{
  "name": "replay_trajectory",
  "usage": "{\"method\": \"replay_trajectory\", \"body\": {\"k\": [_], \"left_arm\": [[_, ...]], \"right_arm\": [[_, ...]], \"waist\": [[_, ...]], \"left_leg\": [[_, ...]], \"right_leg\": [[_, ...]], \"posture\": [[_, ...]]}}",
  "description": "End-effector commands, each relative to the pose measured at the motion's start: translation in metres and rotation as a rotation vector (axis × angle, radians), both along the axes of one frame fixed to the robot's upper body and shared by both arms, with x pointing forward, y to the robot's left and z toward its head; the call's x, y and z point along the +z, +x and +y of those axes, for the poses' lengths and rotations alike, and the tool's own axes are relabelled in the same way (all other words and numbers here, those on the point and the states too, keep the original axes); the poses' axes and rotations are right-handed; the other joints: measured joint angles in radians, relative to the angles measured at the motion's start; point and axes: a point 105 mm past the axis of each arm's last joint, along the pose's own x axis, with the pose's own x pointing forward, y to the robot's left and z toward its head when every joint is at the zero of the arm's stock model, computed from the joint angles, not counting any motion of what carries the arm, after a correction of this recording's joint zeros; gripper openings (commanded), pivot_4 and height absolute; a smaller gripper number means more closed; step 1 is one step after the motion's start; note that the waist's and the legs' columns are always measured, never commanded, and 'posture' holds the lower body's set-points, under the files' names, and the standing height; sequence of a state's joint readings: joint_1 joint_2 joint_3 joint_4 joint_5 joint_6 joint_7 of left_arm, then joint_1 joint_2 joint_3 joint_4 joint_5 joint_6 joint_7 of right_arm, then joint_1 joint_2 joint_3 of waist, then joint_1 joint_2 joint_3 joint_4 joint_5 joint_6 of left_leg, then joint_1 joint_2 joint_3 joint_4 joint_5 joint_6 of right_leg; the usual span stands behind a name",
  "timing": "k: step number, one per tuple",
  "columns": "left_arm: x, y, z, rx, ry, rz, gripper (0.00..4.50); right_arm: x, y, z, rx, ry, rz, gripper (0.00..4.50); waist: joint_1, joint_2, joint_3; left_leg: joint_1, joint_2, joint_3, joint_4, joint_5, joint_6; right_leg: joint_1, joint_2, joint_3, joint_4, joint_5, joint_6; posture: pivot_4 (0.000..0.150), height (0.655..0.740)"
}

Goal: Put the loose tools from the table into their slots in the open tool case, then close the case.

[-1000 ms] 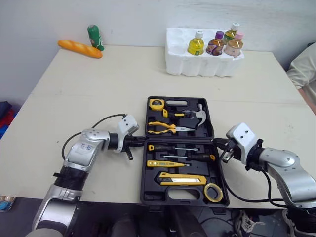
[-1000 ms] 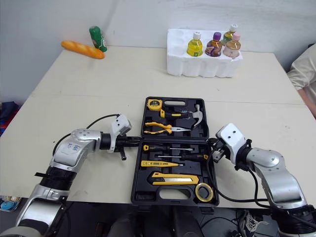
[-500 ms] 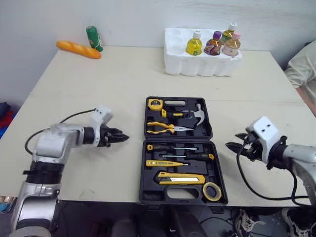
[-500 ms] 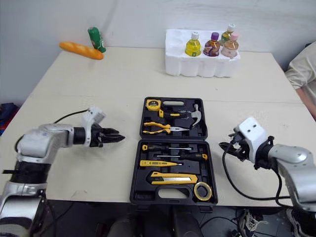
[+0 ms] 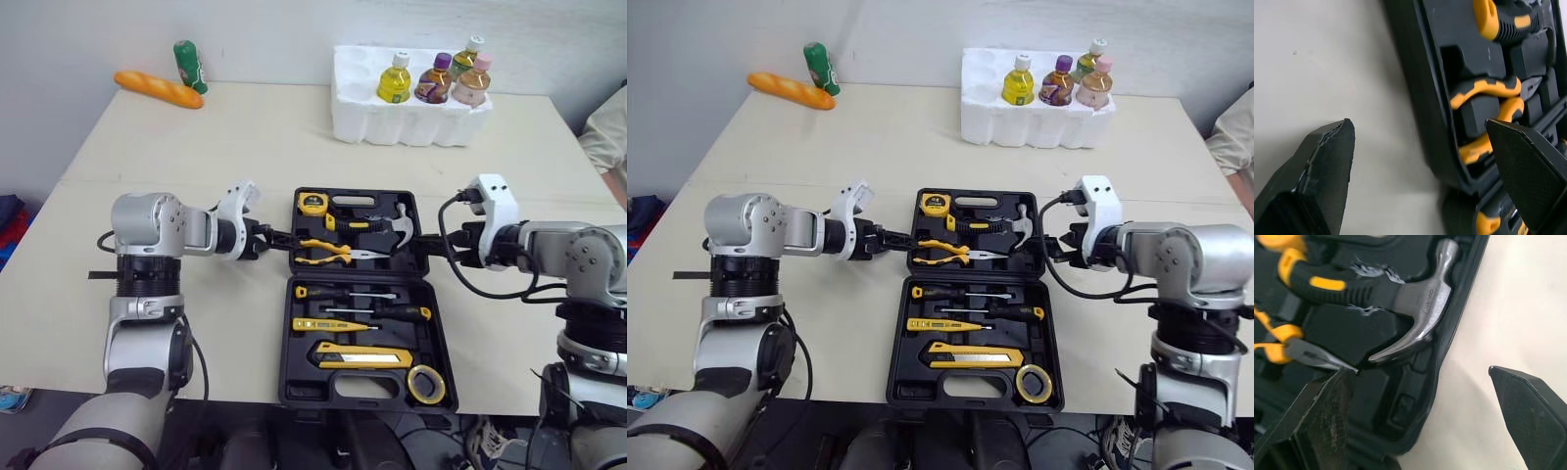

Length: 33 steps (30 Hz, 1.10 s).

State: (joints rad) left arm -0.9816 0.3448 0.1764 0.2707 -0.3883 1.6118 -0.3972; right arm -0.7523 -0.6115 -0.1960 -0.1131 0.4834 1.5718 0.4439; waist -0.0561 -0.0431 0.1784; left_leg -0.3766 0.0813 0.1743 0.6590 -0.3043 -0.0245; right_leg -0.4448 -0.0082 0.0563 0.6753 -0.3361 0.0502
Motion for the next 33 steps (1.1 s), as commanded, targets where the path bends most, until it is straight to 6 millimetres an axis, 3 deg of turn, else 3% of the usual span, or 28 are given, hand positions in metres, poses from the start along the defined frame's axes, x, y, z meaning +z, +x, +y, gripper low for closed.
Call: {"method": "replay_trajectory", "body": {"k": [1, 15, 33], "left_arm": [[-0.003, 0.000, -0.007, -0.009, 0.034, 0.007, 4.44], [-0.022, -0.009, -0.003, -0.058, 0.224, -0.003, 4.44], [-0.035, 0.000, -0.006, 0.039, 0.269, 0.064, 4.44]], "right_arm": [[0.004, 0.007, -0.007, -0.050, -0.044, -0.019, 4.50], [-0.018, 0.027, -0.005, -0.055, -0.132, 0.000, 4.50], [-0.030, 0.031, -0.005, -0.049, -0.145, 0.016, 4.50]], "waist": [[-0.001, 0.000, 0.000], [-0.009, 0.002, -0.001], [-0.004, 0.004, -0.002]], "left_leg": [[0.000, 0.000, 0.000, 0.001, 0.000, 0.000], [0.004, -0.001, 0.000, 0.003, 0.004, -0.003], [0.009, -0.001, -0.001, 0.004, 0.004, -0.003]], "right_leg": [[0.000, 0.000, 0.000, 0.001, 0.000, 0.000], [0.001, 0.000, 0.001, 0.008, 0.001, 0.000], [0.008, 0.000, 0.001, 0.008, 0.001, 0.000]], "posture": [[0.150, 0.7339], [0.150, 0.7339], [0.150, 0.7339]]}}
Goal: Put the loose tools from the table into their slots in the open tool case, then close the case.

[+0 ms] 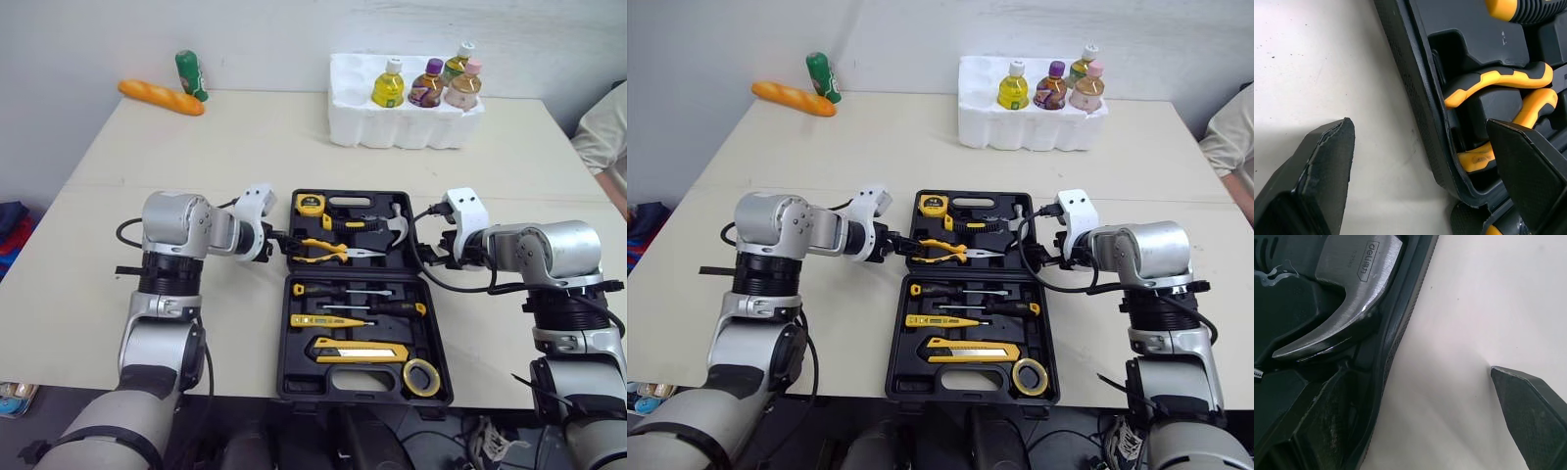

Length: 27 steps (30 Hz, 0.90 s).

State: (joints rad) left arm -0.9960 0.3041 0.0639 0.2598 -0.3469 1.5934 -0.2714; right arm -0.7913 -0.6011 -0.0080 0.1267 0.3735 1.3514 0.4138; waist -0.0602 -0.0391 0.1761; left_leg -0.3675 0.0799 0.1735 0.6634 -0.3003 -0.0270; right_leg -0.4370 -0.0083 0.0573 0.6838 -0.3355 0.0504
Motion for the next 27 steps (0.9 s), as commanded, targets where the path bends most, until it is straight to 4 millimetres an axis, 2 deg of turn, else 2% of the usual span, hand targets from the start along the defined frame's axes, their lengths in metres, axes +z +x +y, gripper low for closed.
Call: {"method": "replay_trajectory", "body": {"k": [1, 4, 6, 8, 14, 15, 16, 21, 24, 27], "left_arm": [[-0.023, -0.004, 0.004, 0.032, 0.085, 0.080, 4.44], [-0.022, -0.004, 0.002, 0.016, 0.123, 0.068, 4.44], [-0.023, -0.004, 0.002, 0.013, 0.142, 0.068, 3.91], [-0.025, -0.004, 0.000, 0.021, 0.132, 0.078, 3.21], [-0.028, -0.002, 0.000, 0.053, 0.119, 0.091, 0.63], [-0.029, -0.003, 0.000, 0.052, 0.120, 0.094, 0.34], [-0.033, -0.005, -0.002, 0.035, 0.117, 0.107, 0.08], [-0.037, -0.010, -0.009, 0.005, 0.106, 0.118, 0.04], [-0.029, -0.007, -0.013, 0.001, 0.079, 0.091, 0.04], [-0.003, 0.006, -0.023, -0.032, 0.006, -0.064, 0.04]], "right_arm": [[0.001, 0.001, 0.000, 0.001, -0.008, -0.013, 4.50], [-0.002, 0.002, 0.001, -0.003, -0.006, -0.006, 4.50], [-0.006, 0.002, 0.000, -0.014, -0.008, 0.005, 3.99], [-0.010, 0.001, 0.000, -0.015, -0.013, 0.018, 3.21], [-0.015, -0.004, 0.004, -0.005, 0.003, 0.040, 0.42], [-0.016, -0.004, 0.004, -0.007, 0.006, 0.042, 0.14], [-0.016, -0.005, 0.004, -0.009, 0.006, 0.044, 0.00], [-0.015, -0.005, 0.006, -0.010, 0.006, 0.045, 0.00], [-0.011, -0.004, 0.005, -0.009, 0.004, 0.034, 0.00], [0.001, 0.001, 0.003, -0.002, -0.020, -0.052, 0.00]], "waist": [[0.001, 0.000, 0.000], [0.000, 0.000, 0.000], [-0.001, 0.000, 0.000], [-0.001, 0.000, 0.000], [0.000, -0.001, -0.001], [0.001, -0.001, -0.002], [0.001, -0.001, -0.002], [0.002, -0.001, -0.004], [0.002, -0.001, -0.004], [0.004, -0.001, -0.004]], "left_leg": [[0.000, 0.000, 0.000, 0.000, 0.000, 0.000], [0.001, 0.000, 0.000, 0.000, 0.000, 0.000], [0.004, 0.000, -0.001, 0.000, 0.000, 0.000], [0.009, 0.000, -0.001, -0.002, 0.000, -0.001], [0.009, 0.000, -0.001, -0.003, 0.000, -0.001], [0.009, 0.000, -0.001, -0.003, 0.000, -0.001], [0.010, 0.000, -0.001, -0.003, 0.000, -0.001], [0.014, 0.000, -0.001, -0.008, 0.000, -0.001], [0.016, 0.000, -0.002, -0.010, 0.000, -0.001], [0.016, 0.000, -0.002, -0.011, 0.000, -0.001]], "right_leg": [[0.000, 0.000, 0.000, 0.000, 0.000, 0.000], [0.002, 0.000, 0.000, 0.000, 0.000, 0.000], [0.005, 0.000, 0.000, 0.000, 0.000, 0.000], [0.010, 0.000, 0.000, -0.003, 0.000, 0.000], [0.011, 0.000, -0.001, -0.005, 0.000, 0.000], [0.011, 0.000, -0.001, -0.005, 0.000, 0.000], [0.012, 0.000, -0.001, -0.005, 0.000, 0.000], [0.017, 0.000, -0.001, -0.010, 0.000, 0.000], [0.019, 0.000, -0.002, -0.014, 0.000, 0.001], [0.020, 0.000, -0.002, -0.016, 0.001, 0.001]], "posture": [[0.150, 0.7339], [0.150, 0.7339], [0.150, 0.7339], [0.150, 0.7339], [0.150, 0.7339], [0.150, 0.7339], [0.150, 0.7339], [0.150, 0.7339], [0.150, 0.7339], [0.150, 0.7339]]}}
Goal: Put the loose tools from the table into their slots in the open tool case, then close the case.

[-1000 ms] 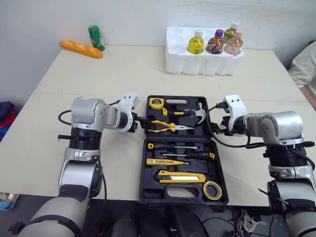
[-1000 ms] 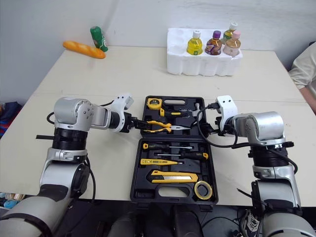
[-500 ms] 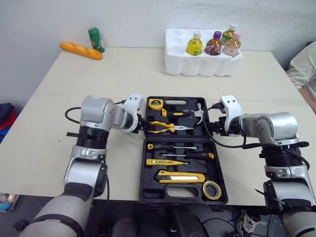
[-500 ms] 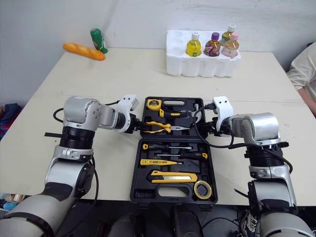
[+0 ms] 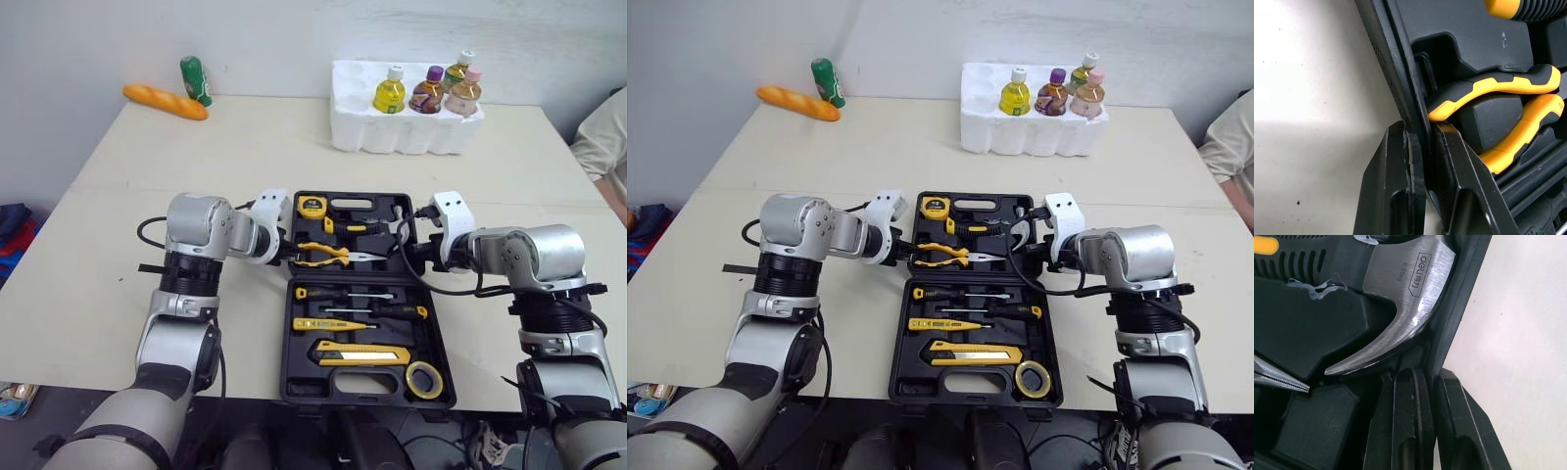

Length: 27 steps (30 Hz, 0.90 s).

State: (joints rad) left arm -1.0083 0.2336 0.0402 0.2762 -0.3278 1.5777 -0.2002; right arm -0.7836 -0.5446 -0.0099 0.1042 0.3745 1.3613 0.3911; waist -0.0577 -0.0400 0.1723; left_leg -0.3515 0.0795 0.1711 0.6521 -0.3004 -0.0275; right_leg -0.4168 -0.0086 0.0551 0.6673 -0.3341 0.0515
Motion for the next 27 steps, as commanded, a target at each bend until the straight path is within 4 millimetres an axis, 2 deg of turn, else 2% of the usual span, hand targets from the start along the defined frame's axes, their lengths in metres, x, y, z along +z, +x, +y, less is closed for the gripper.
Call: {"method": "replay_trajectory", "body": {"k": [1, 5, 8, 12, 15, 18, 22, 25, 27], "left_arm": [[0.015, 0.010, -0.008, -0.039, -0.071, -0.128, 0.04], [0.045, 0.020, -0.013, -0.101, -0.139, -0.346, 0.04], [0.066, 0.020, -0.016, -0.206, -0.126, -0.603, 0.04], [0.075, 0.013, -0.013, -0.282, -0.109, -0.839, 0.04], [0.078, 0.006, -0.011, -0.344, -0.049, -1.036, 0.04], [0.075, 0.002, -0.006, -0.350, 0.007, -1.169, 0.04], [0.071, -0.009, -0.001, -0.383, 0.113, -1.341, 0.04], [0.066, -0.016, 0.004, -0.401, 0.182, -1.416, 0.04], [0.057, -0.017, 0.013, -0.381, 0.235, -1.424, 0.04]], "right_arm": [[0.016, 0.005, -0.011, -0.020, -0.039, -0.115, 0.00], [0.045, 0.009, -0.002, 0.036, -0.059, -0.322, 0.00], [0.062, 0.009, 0.000, 0.069, -0.124, -0.490, 0.00], [0.073, -0.004, 0.007, 0.179, -0.239, -0.744, 0.00], [0.070, -0.017, 0.010, 0.228, -0.305, -0.890, 0.00], [0.060, -0.027, 0.006, 0.233, -0.370, -0.997, 0.00], [0.045, -0.043, -0.002, 0.287, -0.544, -1.149, 0.00], [0.033, -0.052, -0.011, 0.289, -0.607, -1.191, 0.00], [0.026, -0.064, -0.011, 0.359, -0.702, -1.247, 0.00]], "waist": [[0.003, 0.000, 0.000], [0.002, 0.004, 0.002], [0.000, 0.005, 0.003], [0.002, 0.006, 0.004], [0.001, 0.007, 0.005], [0.001, 0.007, 0.005], [-0.001, 0.007, 0.007], [-0.003, 0.007, 0.007], [-0.001, 0.007, 0.007]], "left_leg": [[0.000, 0.000, 0.000, -0.001, 0.000, 0.000], [-0.005, -0.001, 0.002, -0.003, 0.001, -0.001], [-0.017, -0.001, 0.003, -0.003, 0.006, 0.002], [-0.024, 0.000, 0.006, -0.006, 0.007, -0.001], [-0.024, 0.002, 0.006, -0.008, 0.006, -0.004], [-0.024, 0.002, 0.007, -0.008, 0.006, -0.004], [-0.024, 0.002, 0.007, -0.007, 0.005, -0.002], [-0.024, 0.002, 0.007, -0.006, 0.006, -0.001], [-0.023, 0.002, 0.007, -0.005, 0.006, -0.001]], "right_leg": [[0.000, 0.000, 0.000, -0.001, 0.001, 0.000], [-0.004, -0.001, 0.000, -0.007, 0.008, 0.001], [-0.018, 0.000, 0.001, -0.006, 0.008, 0.002], [-0.029, 0.002, 0.002, -0.005, 0.007, -0.002], [-0.030, 0.004, 0.002, -0.006, 0.004, -0.004], [-0.030, 0.005, 0.003, -0.006, 0.004, -0.004], [-0.029, 0.004, 0.004, -0.005, 0.005, -0.003], [-0.028, 0.004, 0.005, -0.004, 0.006, -0.003], [-0.028, 0.004, 0.005, -0.003, 0.006, -0.003]], "posture": [[0.150, 0.7339], [0.150, 0.7339], [0.150, 0.7339], [0.150, 0.7339], [0.150, 0.7339], [0.150, 0.7339], [0.150, 0.7339], [0.150, 0.7339], [0.150, 0.7339]]}}
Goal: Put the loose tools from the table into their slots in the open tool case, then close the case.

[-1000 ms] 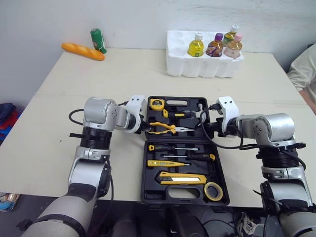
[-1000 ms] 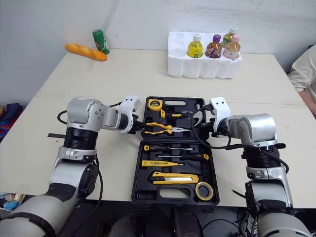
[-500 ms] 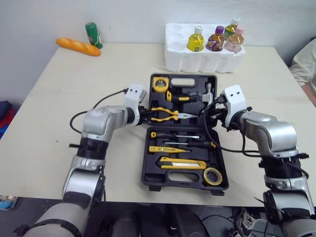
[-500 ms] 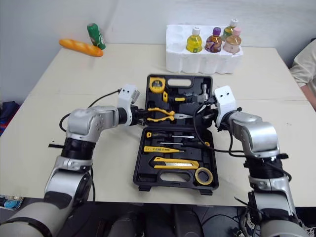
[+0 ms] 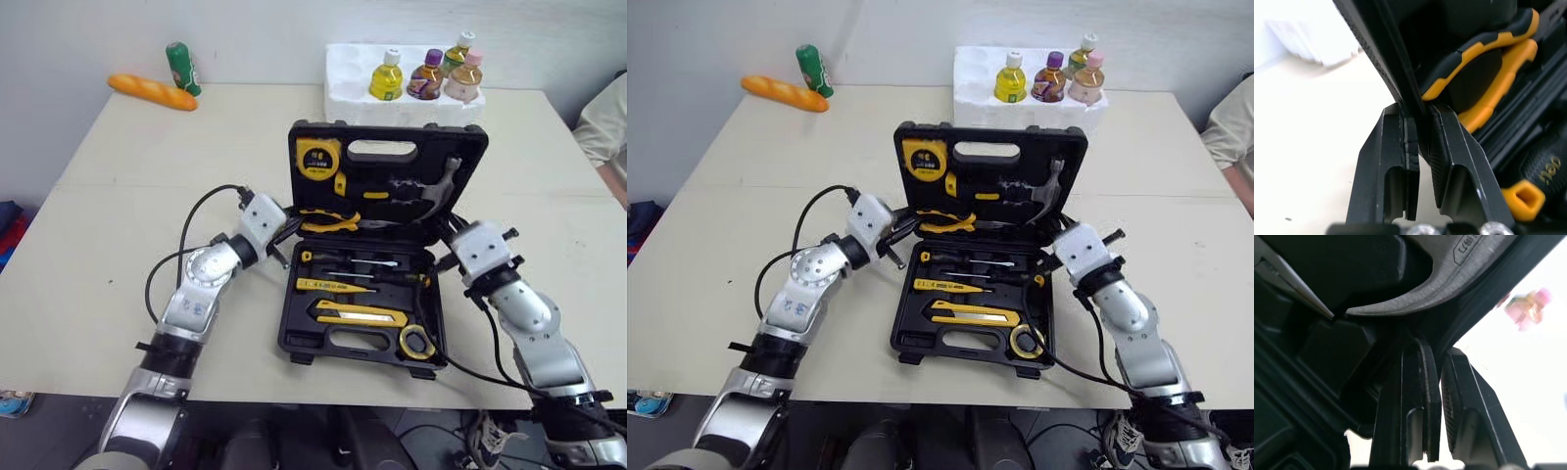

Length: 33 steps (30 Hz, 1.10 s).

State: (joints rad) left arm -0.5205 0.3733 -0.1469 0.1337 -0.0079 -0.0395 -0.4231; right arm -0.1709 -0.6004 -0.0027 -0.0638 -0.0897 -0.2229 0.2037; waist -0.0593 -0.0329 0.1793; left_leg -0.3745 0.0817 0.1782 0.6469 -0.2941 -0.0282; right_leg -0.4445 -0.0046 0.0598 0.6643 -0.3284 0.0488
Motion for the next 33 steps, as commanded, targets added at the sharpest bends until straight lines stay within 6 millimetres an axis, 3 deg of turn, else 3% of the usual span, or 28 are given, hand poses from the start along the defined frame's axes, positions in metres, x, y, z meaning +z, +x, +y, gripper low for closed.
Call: {"method": "replay_trajectory", "body": {"k": [1, 3, 4, 5, 9, 10, 11, 13, 16, 20, 23, 26, 32, 33], "left_arm": [[0.025, -0.011, 0.011, 0.031, 0.066, -0.203, 0.04], [0.017, -0.016, 0.022, 0.053, 0.064, -0.173, 0.04], [0.015, -0.020, 0.026, 0.050, 0.068, -0.161, 0.04], [0.015, -0.024, 0.029, 0.044, 0.067, -0.146, 0.98], [0.004, -0.058, 0.041, -0.105, -0.044, 0.162, 2.73], [0.004, -0.072, 0.058, -0.133, -0.084, 0.302, 3.15], [0.004, -0.084, 0.072, -0.154, -0.109, 0.425, 3.67], [0.007, -0.103, 0.090, -0.185, -0.143, 0.588, 3.67], [0.011, -0.109, 0.116, -0.153, -0.193, 0.739, 3.67], [0.016, -0.096, 0.129, -0.105, -0.235, 0.745, 3.67], [0.021, -0.083, 0.121, -0.122, -0.247, 0.717, 3.67], [0.017, -0.065, 0.111, -0.120, -0.223, 0.696, 2.88], [0.001, -0.018, 0.085, -0.110, -0.145, 0.670, 0.03], [0.001, -0.011, 0.080, -0.114, -0.142, 0.660, 0.03]], "right_arm": [[-0.005, -0.024, 0.004, 0.069, -0.323, -0.135, 0.00], [-0.009, -0.039, 0.004, 0.106, -0.413, -0.177, 0.96], [-0.010, -0.048, 0.003, 0.137, -0.446, -0.188, 1.24], [-0.010, -0.055, 0.002, 0.155, -0.467, -0.191, 1.78], [0.005, -0.088, -0.008, 0.218, -0.467, -0.091, 3.79], [0.012, -0.101, -0.013, 0.232, -0.400, 0.040, 3.86], [0.014, -0.112, -0.015, 0.258, -0.318, 0.182, 3.86], [0.012, -0.134, -0.012, 0.330, -0.224, 0.395, 3.86], [0.004, -0.159, -0.003, 0.437, -0.154, 0.618, 3.86], [-0.010, -0.171, 0.008, 0.504, -0.031, 0.775, 3.86], [-0.024, -0.177, 0.015, 0.543, 0.022, 0.867, 3.86], [-0.033, -0.180, 0.021, 0.589, 0.090, 0.959, 3.06], [-0.048, -0.178, 0.034, 0.673, 0.177, 1.099, 0.01], [-0.051, -0.178, 0.035, 0.680, 0.177, 1.120, 0.01]], "waist": [[0.000, 0.000, 0.000], [-0.003, 0.000, 0.000], [-0.004, 0.000, 0.000], [-0.009, 0.000, 0.000], [-0.024, 0.000, 0.000], [-0.026, -0.001, 0.000], [-0.027, -0.001, 0.001], [-0.030, -0.006, 0.004], [-0.026, -0.010, 0.006], [-0.017, -0.011, 0.005], [-0.004, -0.014, 0.003], [0.007, -0.014, 0.003], [0.026, -0.015, 0.003], [0.028, -0.015, 0.003]], "left_leg": [[0.000, 0.000, 0.000, 0.000, 0.000, 0.000], [0.001, 0.000, 0.000, 0.000, 0.000, 0.000], [0.001, 0.000, 0.000, 0.000, 0.000, 0.000], [0.001, 0.000, 0.000, 0.000, 0.000, 0.000], [0.006, 0.001, 0.000, 0.000, 0.001, -0.001], [0.007, 0.000, -0.001, 0.001, 0.001, 0.000], [0.008, 0.001, -0.001, 0.001, 0.001, 0.000], [0.013, 0.001, -0.006, 0.000, 0.002, -0.002], [0.024, 0.003, -0.015, -0.002, -0.001, -0.001], [0.029, 0.000, -0.020, -0.004, -0.007, 0.002], [0.022, 0.000, -0.021, -0.001, -0.009, 0.006], [0.020, 0.000, -0.021, 0.001, -0.009, 0.006], [0.018, 0.000, -0.022, 0.001, -0.012, 0.004], [0.018, 0.000, -0.021, 0.001, -0.012, 0.004]], "right_leg": [[0.000, 0.000, 0.000, 0.000, 0.000, 0.000], [0.000, -0.001, 0.000, 0.000, 0.000, 0.000], [0.001, 0.000, 0.000, 0.000, 0.000, 0.000], [0.001, 0.000, 0.000, 0.001, 0.000, 0.000], [0.004, 0.000, 0.000, 0.005, 0.000, 0.000], [0.005, 0.000, 0.000, 0.006, -0.001, 0.000], [0.007, 0.000, 0.000, 0.007, -0.001, -0.001], [0.011, 0.001, -0.001, 0.009, -0.003, -0.002], [0.029, 0.002, -0.008, -0.001, -0.007, -0.004], [0.040, -0.004, -0.015, -0.011, -0.006, -0.009], [0.037, -0.005, -0.018, -0.013, -0.005, -0.009], [0.035, -0.006, -0.019, -0.012, -0.002, -0.006], [0.033, -0.004, -0.020, -0.012, -0.005, -0.005], [0.033, -0.004, -0.020, -0.012, -0.005, -0.005]], "posture": [[0.150, 0.7339], [0.150, 0.7339], [0.150, 0.7339], [0.150, 0.7339], [0.150, 0.7339], [0.150, 0.7339], [0.150, 0.7339], [0.150, 0.7339], [0.150, 0.7339], [0.150, 0.7339], [0.150, 0.7339], [0.150, 0.7339], [0.150, 0.7339], [0.150, 0.7339]]}}
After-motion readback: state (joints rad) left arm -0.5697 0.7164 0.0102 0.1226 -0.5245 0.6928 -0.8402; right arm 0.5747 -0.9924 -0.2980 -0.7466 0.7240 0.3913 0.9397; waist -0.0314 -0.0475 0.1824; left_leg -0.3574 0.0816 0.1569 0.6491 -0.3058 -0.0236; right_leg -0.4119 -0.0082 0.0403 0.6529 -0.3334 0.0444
